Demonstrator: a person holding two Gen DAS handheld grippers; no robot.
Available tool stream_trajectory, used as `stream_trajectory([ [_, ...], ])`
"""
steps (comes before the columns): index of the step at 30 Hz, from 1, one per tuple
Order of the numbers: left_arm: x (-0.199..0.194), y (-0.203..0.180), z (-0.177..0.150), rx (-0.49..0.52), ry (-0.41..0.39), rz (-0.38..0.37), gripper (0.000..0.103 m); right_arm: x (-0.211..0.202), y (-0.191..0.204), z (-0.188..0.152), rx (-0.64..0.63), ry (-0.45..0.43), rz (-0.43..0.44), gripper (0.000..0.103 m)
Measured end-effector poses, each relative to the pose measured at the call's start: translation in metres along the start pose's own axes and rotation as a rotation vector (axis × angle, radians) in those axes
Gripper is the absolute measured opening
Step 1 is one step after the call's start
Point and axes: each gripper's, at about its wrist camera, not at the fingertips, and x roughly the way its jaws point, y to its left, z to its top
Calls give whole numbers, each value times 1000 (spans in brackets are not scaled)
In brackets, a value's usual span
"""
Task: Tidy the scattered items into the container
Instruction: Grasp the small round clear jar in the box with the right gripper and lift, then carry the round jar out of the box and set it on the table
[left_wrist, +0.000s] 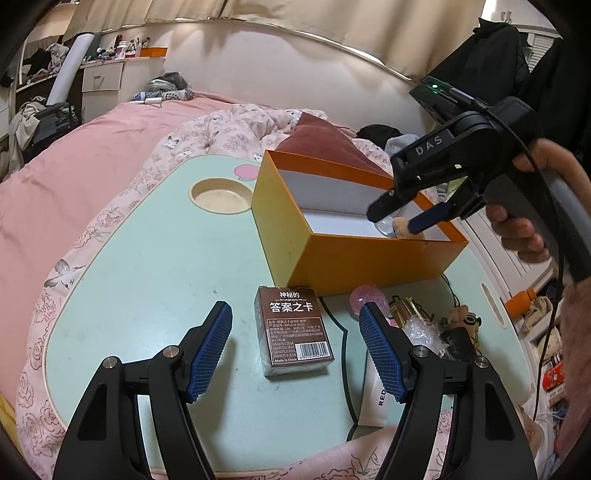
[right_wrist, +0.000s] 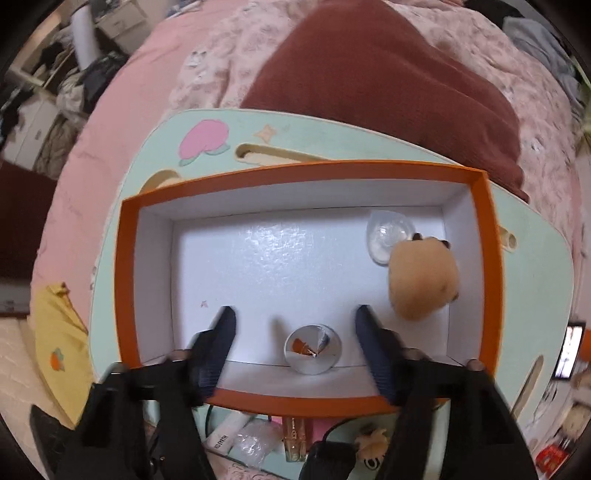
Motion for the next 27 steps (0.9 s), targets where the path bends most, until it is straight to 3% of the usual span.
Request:
stream_trajectory([
  [4, -1, 0, 1, 2, -3, 1, 72, 18, 2, 7, -53, 179, -87, 67],
  [6, -1, 1, 2, 1, -5, 1, 72, 33, 2, 8, -56, 256, -95, 60],
  [8, 0, 1, 2, 0, -5, 1, 72, 49, 2, 8, -59, 318, -121, 43],
  [9, 1, 2, 2, -1, -4, 2, 72, 54, 2, 9, -60, 332, -125, 42],
  [11, 2, 2, 2, -4, 0, 1, 72, 51, 5, 11, -79, 306, -115, 26],
  [17, 1, 3, 3, -5, -1, 1, 72, 39, 3, 6, -87, 216, -87, 26],
  [22, 1, 3, 3, -6, -1, 2, 72, -5, -3, 2, -55, 10, -16, 26],
  [27, 3, 3, 3, -8, 5, 4, 72, -62, -4, -35, -70, -164, 87, 26],
])
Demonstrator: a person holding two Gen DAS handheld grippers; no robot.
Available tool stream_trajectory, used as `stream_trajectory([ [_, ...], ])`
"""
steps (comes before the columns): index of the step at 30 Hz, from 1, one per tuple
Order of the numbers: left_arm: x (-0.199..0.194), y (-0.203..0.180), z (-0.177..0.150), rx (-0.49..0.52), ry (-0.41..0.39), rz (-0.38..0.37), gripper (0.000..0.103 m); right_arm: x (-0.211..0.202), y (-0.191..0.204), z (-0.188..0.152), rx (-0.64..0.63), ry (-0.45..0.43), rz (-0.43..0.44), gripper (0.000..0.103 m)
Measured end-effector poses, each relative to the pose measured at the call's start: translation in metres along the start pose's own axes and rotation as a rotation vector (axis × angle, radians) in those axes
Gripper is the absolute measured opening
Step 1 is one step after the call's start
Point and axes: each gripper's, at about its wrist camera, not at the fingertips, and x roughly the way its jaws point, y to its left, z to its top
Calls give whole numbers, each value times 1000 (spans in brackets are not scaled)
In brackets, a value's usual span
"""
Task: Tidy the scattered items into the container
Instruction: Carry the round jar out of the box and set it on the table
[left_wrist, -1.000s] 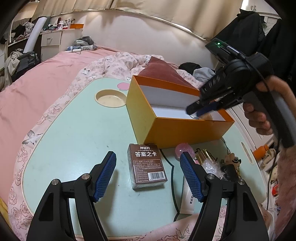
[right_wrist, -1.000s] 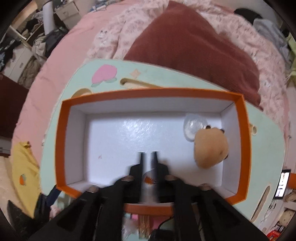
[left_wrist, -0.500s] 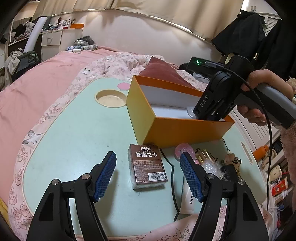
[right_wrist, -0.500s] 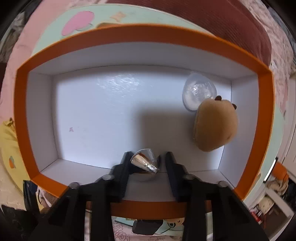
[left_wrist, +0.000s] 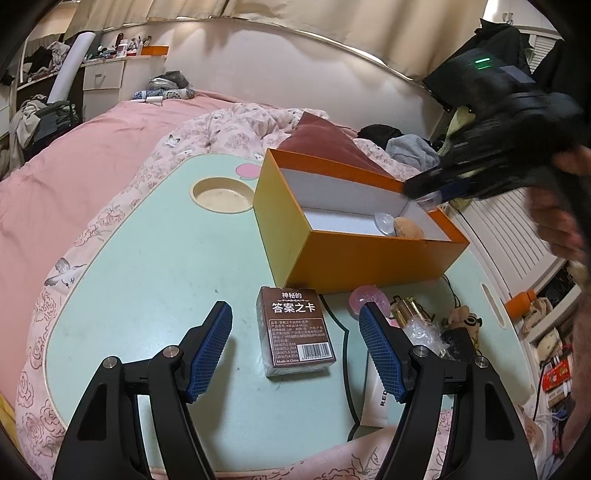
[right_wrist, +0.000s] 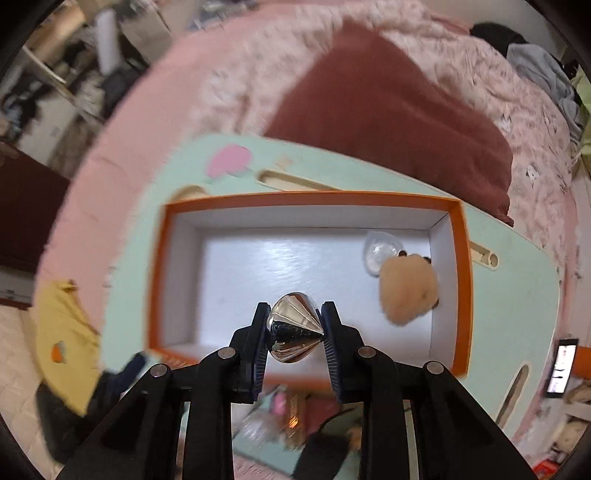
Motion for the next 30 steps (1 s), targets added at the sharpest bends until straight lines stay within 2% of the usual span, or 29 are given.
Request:
stream_trajectory([
  [4, 1, 1, 1, -6, 3, -4, 72, -14, 15, -35, -37, -24, 122, 26],
  [6, 1, 3, 4, -14, 4, -1, 72, -13, 17, -56, -55, -16, 157, 26],
  [8, 5, 3, 8, -8, 20, 35, 72, -11, 17, -77, -55, -3, 175, 26],
  [11, 17, -1, 17, 31, 80, 112, 72, 11, 14, -100, -80, 10, 110, 26],
  [14, 28, -7, 25, 74, 106, 148, 72, 30, 12, -115, -74, -3, 55, 26],
  [18, 38, -13, 36, 116, 117, 197, 72, 36, 11, -124, -66, -111, -48, 26],
  [22, 57, -13, 51, 153, 171, 260, 72, 40, 9, -131, -49, -144, -29, 27],
  [26, 57, -11, 63, 157, 139, 285, 72, 29, -5, -137, 13, -214, 42, 28],
  [27, 56, -10, 66, 156, 123, 295, 72, 24, -10, -139, 32, -246, 51, 29],
  [28, 55, -8, 69, 154, 108, 308, 72, 17, -12, -143, 53, -280, 49, 39],
  [29, 55, -5, 72, 146, 97, 319, 72, 10, -13, -149, 80, -325, 42, 54],
  [30, 54, -2, 75, 136, 95, 322, 72, 4, -18, -155, 104, -372, 35, 59],
])
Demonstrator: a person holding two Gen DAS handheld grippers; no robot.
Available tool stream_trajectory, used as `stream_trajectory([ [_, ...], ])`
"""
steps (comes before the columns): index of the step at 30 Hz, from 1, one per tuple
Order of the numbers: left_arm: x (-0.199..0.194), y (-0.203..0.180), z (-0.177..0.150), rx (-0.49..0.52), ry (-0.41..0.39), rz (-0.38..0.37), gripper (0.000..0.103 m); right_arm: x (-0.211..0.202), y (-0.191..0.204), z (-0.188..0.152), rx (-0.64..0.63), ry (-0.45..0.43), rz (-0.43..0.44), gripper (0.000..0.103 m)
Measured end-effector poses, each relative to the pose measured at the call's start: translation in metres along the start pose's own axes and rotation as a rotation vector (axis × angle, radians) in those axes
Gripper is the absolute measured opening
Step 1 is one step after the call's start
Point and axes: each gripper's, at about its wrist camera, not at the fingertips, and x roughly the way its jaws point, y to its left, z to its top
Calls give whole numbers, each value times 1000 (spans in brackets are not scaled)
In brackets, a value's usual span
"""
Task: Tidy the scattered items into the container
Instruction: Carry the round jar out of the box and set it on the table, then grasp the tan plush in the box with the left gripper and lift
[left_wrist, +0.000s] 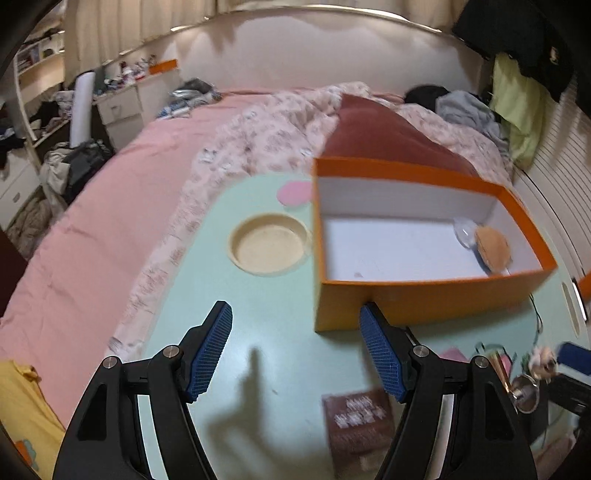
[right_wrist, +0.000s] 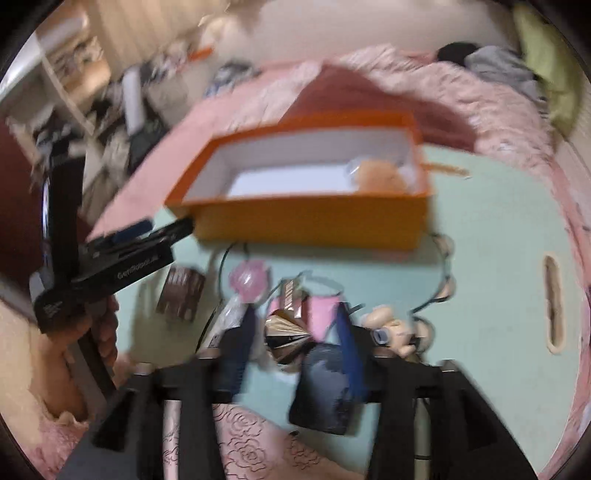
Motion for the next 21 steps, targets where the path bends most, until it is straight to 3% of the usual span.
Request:
stream_trajectory([
  [2, -4, 6, 4, -23, 5, -24, 72, -14, -5, -10, 25, -83, -36, 62],
  [5, -21, 5, 9, -41, 4, -129, 72, -21, -3, -27, 19, -132, -122, 65],
  [9, -36, -16, 18, 30, 37, -264, 72, -19, 10, -48, -32, -177, -264, 68],
  [13, -43, -46, 29, 110, 29, -275, 72, -14, 21, -52, -79, -179, -365, 70],
  [17, -46, -67, 38, 142, 36, -303, 72, -13, 19, -56, -98, -197, -355, 70],
  [21, -40, -85, 47, 181, 49, -280, 72, -11, 17, -59, -99, -196, -349, 70],
])
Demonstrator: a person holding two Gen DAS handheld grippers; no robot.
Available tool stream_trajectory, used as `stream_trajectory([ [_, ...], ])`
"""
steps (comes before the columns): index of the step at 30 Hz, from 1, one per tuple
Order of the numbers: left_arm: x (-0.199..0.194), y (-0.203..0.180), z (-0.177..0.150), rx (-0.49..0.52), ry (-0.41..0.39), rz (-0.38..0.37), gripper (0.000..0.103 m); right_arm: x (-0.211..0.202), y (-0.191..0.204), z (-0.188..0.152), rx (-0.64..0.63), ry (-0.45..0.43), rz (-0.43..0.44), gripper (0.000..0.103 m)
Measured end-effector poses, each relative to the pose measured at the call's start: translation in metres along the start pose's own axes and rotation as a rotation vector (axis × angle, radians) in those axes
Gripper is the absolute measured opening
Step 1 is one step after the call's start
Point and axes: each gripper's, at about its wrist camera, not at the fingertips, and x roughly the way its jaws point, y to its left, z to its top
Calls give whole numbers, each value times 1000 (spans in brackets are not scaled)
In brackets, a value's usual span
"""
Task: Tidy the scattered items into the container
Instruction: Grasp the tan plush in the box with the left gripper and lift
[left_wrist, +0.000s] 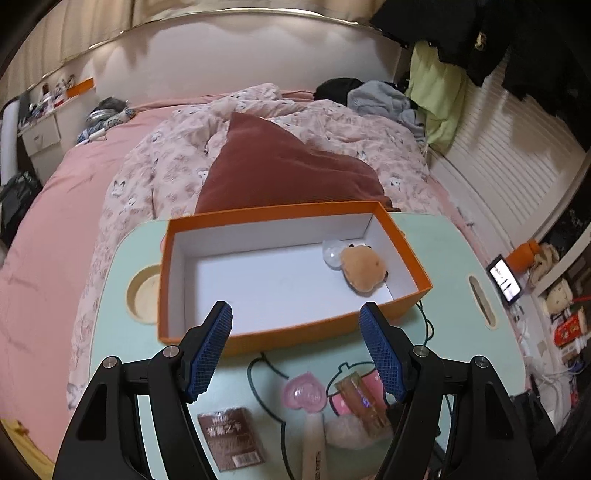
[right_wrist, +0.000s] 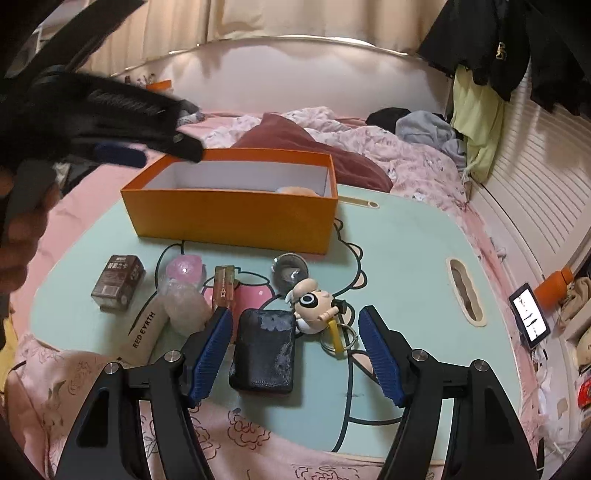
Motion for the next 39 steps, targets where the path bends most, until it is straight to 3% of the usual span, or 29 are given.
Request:
stream_trajectory([
  [3, 7, -12, 11, 28, 32, -11, 72, -1, -2, -1, 8, -6, 3, 70],
  [6, 20, -25, 27, 24, 105, -108, 72, -5, -10, -2, 46, -24, 23, 70],
  [8, 32, -36, 38, 27, 145, -125, 72, -9, -23, -3, 111, -46, 40, 70],
  [13, 78, -62, 59, 19, 254, -117, 67, -12, -60, -9, 286, -65, 99, 70],
  [14, 89, -64, 61, 6, 280, -107, 59, -10, -63, -9, 300, -56, 105, 70],
  [18, 130, -62, 61, -73, 379, -88, 58, -5, -64, -9, 303, -25, 130, 70],
  [22, 144, -63, 58, -96, 377, -110, 57, -6, -65, -9, 307, -28, 138, 70],
  [24, 150, -64, 55, -89, 389, -119, 40, -5, -65, -9, 309, -20, 144, 70],
  [29, 135, -57, 57, -96, 344, -163, 34, -3, -62, -10, 312, -6, 152, 70],
  [35, 58, -41, 61, -84, 191, -276, 34, -3, -59, -11, 300, 0, 148, 70],
  [39, 4, -30, 35, -36, 115, -343, 35, -3, -58, -10, 294, -2, 143, 70],
])
